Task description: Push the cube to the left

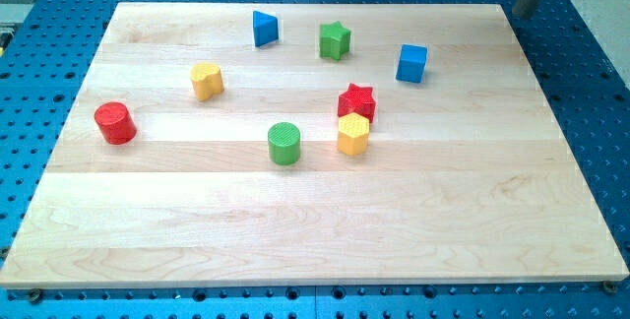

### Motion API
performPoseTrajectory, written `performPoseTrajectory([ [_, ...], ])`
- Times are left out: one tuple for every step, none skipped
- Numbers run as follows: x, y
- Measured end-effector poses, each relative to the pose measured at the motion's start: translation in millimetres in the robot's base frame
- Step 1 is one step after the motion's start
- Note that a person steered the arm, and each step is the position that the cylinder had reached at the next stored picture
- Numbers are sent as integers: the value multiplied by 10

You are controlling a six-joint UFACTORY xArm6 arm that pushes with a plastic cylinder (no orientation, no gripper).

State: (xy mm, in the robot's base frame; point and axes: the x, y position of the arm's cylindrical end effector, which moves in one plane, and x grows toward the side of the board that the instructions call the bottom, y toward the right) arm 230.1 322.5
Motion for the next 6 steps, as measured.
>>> performPoseTrajectory([
  [547,-295],
  [1036,-759],
  [1083,-1106],
  [1102,-1526],
  [1116,-1869],
  [1031,-2055],
])
